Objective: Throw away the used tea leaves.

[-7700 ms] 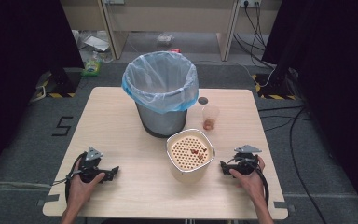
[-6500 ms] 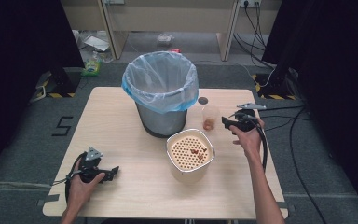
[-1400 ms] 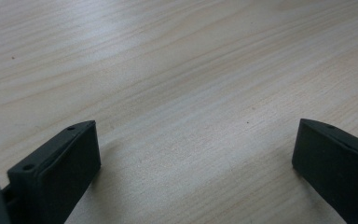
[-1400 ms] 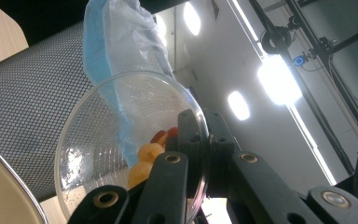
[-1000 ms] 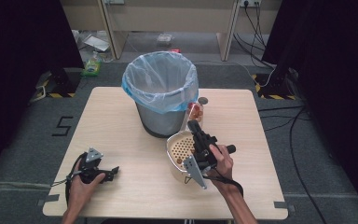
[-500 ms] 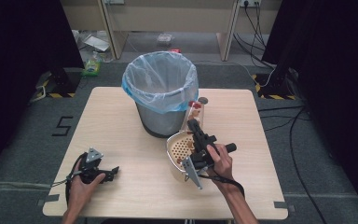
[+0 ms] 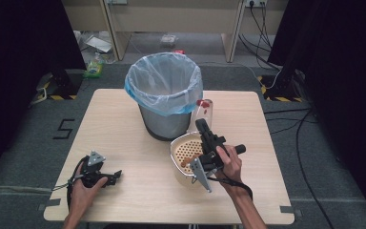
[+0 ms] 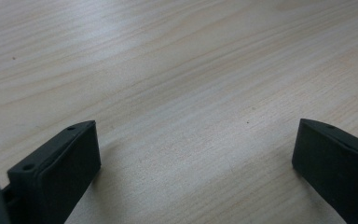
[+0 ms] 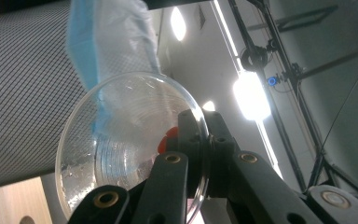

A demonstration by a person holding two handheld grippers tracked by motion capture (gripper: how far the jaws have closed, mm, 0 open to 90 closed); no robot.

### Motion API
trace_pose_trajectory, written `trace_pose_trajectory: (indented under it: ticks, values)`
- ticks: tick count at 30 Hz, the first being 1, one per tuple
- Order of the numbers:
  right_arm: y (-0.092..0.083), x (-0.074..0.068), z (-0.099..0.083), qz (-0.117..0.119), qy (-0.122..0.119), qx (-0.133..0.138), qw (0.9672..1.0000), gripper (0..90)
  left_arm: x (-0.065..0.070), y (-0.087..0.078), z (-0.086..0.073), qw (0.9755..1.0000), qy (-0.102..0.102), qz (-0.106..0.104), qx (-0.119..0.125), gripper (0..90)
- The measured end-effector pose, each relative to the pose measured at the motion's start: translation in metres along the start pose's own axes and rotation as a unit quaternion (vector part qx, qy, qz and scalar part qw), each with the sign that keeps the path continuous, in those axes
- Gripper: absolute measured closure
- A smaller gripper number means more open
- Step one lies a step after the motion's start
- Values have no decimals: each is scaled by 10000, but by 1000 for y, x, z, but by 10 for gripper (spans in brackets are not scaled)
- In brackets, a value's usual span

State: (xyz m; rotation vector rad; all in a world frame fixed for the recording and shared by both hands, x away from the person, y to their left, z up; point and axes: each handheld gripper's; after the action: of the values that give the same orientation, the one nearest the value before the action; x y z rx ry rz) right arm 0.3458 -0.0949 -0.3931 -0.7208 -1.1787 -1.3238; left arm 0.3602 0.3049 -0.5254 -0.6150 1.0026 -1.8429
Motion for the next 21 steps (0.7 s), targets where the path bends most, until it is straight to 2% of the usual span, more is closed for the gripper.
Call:
trace_pose_trajectory:
  ticks: [1,2,4,5,6,7,8,11,12,13,14,17,18,19,20,21]
  values:
    - [0,0,0,24,-37,-27,10000,879,-1,0,0,10000,-20,-30,-13,0]
    - [1,-1,0,117,58,-48,9999,879,-1,0,0,10000,-35,-56,-24,0]
    - [6,2,-3,391,453,-228,9979,878,-1,0,0,10000,-30,-54,-29,0]
    - [9,5,-4,511,737,-294,9955,878,-1,0,0,10000,-30,-55,-29,0]
    - [11,8,-6,625,979,-355,9926,878,-1,0,0,10000,-38,-59,-26,0]
    - [15,13,-11,818,1389,-478,9858,877,-1,0,0,10000,-31,-56,-30,0]
    - [15,13,-11,818,1389,-478,9858,877,-1,0,0,10000,-31,-55,-29,0]
    - [20,20,-19,1033,1799,-621,9763,877,-1,0,0,10000,-42,-66,-28,0]
    - [23,23,-24,1210,2114,-716,9672,877,-1,0,0,10000,-41,-64,-29,1]
    - [23,23,-24,1210,2114,-716,9672,877,-1,0,0,10000,-40,-62,-27,1]
    - [25,25,-25,1244,2164,-737,9655,876,-1,0,0,10000,-41,-64,-28,0]
    - [31,33,-31,1393,2521,-826,9541,876,-1,0,0,10000,-41,-65,-29,0]
    - [33,36,-34,1502,2742,-877,9458,876,-2,0,0,10000,-44,-70,-31,0]
    - [33,36,-34,1502,2742,-877,9458,876,-2,0,0,10000,-44,-70,-31,0]
    - [34,37,-35,1541,2801,-894,9433,876,-2,1,0,10000,-46,-72,-31,0]
    - [36,38,-37,1625,2892,-924,9388,876,-2,0,0,10000,-45,-71,-32,0]
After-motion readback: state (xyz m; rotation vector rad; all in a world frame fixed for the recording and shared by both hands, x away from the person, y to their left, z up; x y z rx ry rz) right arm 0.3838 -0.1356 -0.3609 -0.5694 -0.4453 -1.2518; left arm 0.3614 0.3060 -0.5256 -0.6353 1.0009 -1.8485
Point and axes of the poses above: each handheld gripper's, and its own axes: y roughly forward along the jaws, z roughly out of its top, x roughly to its right, and after that the axes turned 14 degrees about -x, right-handed
